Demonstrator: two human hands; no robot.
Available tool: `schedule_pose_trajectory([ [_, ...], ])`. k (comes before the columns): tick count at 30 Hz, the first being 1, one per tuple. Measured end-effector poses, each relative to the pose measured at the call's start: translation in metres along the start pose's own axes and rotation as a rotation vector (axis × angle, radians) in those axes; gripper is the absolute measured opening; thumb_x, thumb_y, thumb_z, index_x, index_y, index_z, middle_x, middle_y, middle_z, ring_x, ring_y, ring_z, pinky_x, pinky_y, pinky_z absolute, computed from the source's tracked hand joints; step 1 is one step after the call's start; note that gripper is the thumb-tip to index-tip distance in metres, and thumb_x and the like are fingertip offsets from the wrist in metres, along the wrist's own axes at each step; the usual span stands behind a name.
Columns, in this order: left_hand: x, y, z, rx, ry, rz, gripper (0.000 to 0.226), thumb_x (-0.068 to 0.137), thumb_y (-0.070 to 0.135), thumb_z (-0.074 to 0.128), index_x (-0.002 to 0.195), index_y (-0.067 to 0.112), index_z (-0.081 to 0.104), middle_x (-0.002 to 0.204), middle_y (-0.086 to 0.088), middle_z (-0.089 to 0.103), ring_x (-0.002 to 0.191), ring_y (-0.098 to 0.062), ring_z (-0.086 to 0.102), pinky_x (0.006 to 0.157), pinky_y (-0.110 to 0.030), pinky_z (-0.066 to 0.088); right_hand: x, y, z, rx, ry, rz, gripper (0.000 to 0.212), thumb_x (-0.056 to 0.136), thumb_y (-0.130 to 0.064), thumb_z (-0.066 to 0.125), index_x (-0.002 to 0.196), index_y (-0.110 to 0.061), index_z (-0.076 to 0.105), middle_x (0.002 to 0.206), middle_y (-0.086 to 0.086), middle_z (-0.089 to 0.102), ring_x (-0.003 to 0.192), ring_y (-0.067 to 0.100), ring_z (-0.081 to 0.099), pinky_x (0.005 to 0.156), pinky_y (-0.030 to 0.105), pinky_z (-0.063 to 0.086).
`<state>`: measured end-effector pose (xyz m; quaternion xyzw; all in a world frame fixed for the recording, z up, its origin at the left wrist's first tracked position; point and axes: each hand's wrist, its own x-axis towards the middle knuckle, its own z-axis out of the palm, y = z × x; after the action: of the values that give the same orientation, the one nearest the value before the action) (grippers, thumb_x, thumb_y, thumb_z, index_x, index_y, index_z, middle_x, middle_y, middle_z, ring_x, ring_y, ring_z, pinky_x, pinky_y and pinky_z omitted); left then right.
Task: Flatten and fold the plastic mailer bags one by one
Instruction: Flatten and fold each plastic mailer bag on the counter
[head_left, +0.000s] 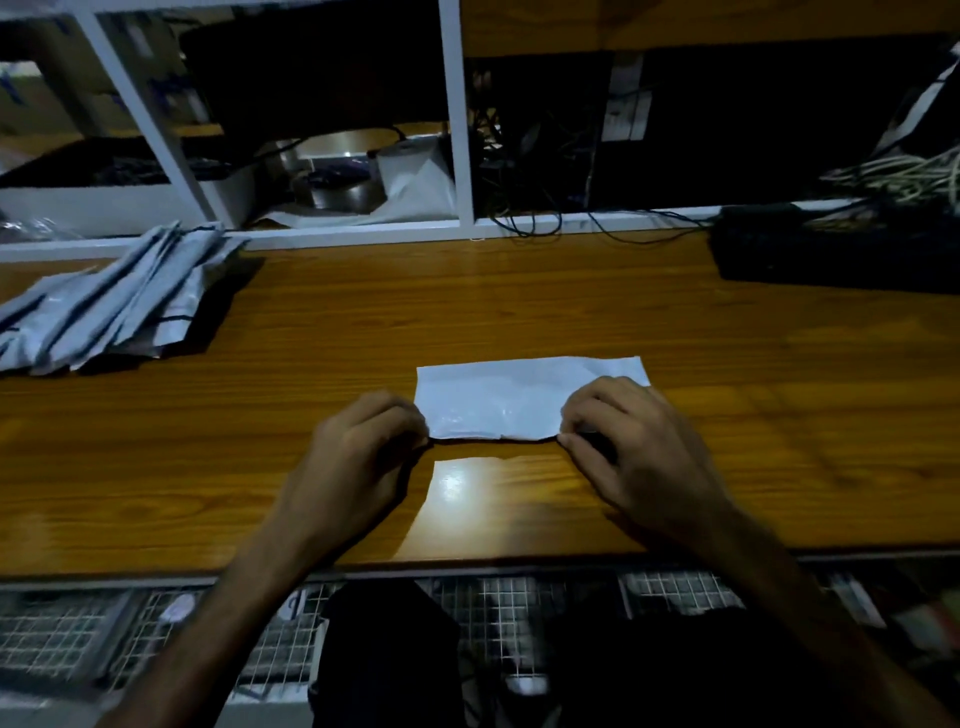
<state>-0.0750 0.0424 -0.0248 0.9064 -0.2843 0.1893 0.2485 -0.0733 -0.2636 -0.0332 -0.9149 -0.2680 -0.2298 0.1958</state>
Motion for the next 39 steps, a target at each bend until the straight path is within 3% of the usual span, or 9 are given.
schedule_pose_trajectory([
  [6,-0.004,0.019,0.005,-0.004,0.135,-0.104,0.019,0.094,0.029,0.070,0.097,0.010,0.076,0.107,0.000,0.069,0.101,-0.019,0.064,0.080,-0.041,0.055,-0.003,-0.005,-0.002,0.130,0.072,0.097,0.010,0.097,-0.029,0.065,0.096,-0.020,0.068,0.102,-0.007,0.066,0.096,0.013,0.061,0.078,0.039,0.049],
  [10,0.019,0.050,0.026,0.024,0.126,-0.162,0.020,0.099,0.028,0.065,0.108,0.015,0.076,0.111,0.003,0.072,0.107,-0.016,0.062,0.087,-0.043,0.053,0.010,-0.021,0.009,0.142,0.088,0.298,0.025,0.102,-0.026,0.059,0.121,-0.015,0.072,0.124,0.000,0.071,0.114,0.018,0.065,0.097,0.040,0.053],
  [14,0.044,0.064,0.046,0.097,0.073,-0.219,0.024,0.101,0.017,0.059,0.118,0.013,0.075,0.127,-0.001,0.072,0.122,-0.018,0.060,0.100,-0.033,0.048,0.029,-0.039,0.020,0.029,-0.201,0.365,0.049,0.111,-0.031,0.038,0.157,-0.014,0.042,0.165,0.002,0.037,0.152,0.017,0.033,0.126,0.036,0.024],
  [18,0.057,0.057,0.060,0.110,-0.032,-0.260,0.021,0.101,0.009,0.047,0.100,0.009,0.068,0.125,-0.011,0.070,0.130,-0.027,0.055,0.112,-0.030,0.038,0.036,-0.047,0.027,-0.045,-0.297,0.354,0.051,0.113,-0.028,0.027,0.162,-0.014,0.027,0.172,0.004,0.019,0.158,0.017,0.016,0.127,0.034,0.009],
  [19,0.060,0.056,0.062,0.115,-0.077,-0.258,0.023,0.100,0.010,0.043,0.104,0.009,0.066,0.128,-0.013,0.067,0.132,-0.028,0.053,0.114,-0.034,0.037,0.037,-0.047,0.028,-0.053,-0.302,0.353,0.051,0.113,-0.027,0.027,0.162,-0.014,0.027,0.172,0.005,0.018,0.158,0.017,0.015,0.127,0.035,0.008],
  [22,0.065,0.058,0.063,0.116,-0.204,-0.255,0.047,0.098,0.018,0.035,0.139,0.010,0.057,0.154,-0.017,0.050,0.149,-0.032,0.036,0.123,-0.045,0.026,0.037,-0.048,0.030,-0.025,-0.318,0.340,0.053,0.111,-0.024,0.032,0.162,-0.016,0.024,0.172,0.005,0.016,0.159,0.018,0.012,0.129,0.037,0.008],
  [25,0.063,0.059,0.065,0.136,-0.253,-0.268,0.055,0.104,0.024,0.030,0.157,0.013,0.038,0.167,-0.013,0.031,0.157,-0.029,0.020,0.127,-0.042,0.012,0.035,-0.046,0.032,0.002,-0.328,0.340,0.055,0.111,-0.028,0.025,0.164,-0.015,0.020,0.172,0.005,0.016,0.159,0.017,0.011,0.130,0.036,0.007],
  [29,0.055,0.055,0.073,0.170,-0.237,-0.271,0.082,0.091,0.046,-0.002,0.162,0.021,0.029,0.171,-0.003,0.022,0.159,-0.022,0.012,0.127,-0.041,0.007,0.031,-0.045,0.038,-0.047,-0.336,0.336,0.070,0.099,-0.036,0.009,0.165,-0.013,0.018,0.172,0.006,0.018,0.159,0.018,0.013,0.130,0.037,0.007],
  [39,0.051,0.060,0.074,0.248,-0.255,-0.324,0.081,0.089,0.049,-0.005,0.164,0.028,0.018,0.173,0.004,0.012,0.160,-0.016,0.002,0.127,-0.043,-0.001,0.028,-0.041,0.041,-0.114,-0.361,0.357,0.091,0.085,-0.049,-0.016,0.166,-0.017,0.012,0.173,0.004,0.012,0.160,0.018,0.007,0.128,0.038,0.002],
])
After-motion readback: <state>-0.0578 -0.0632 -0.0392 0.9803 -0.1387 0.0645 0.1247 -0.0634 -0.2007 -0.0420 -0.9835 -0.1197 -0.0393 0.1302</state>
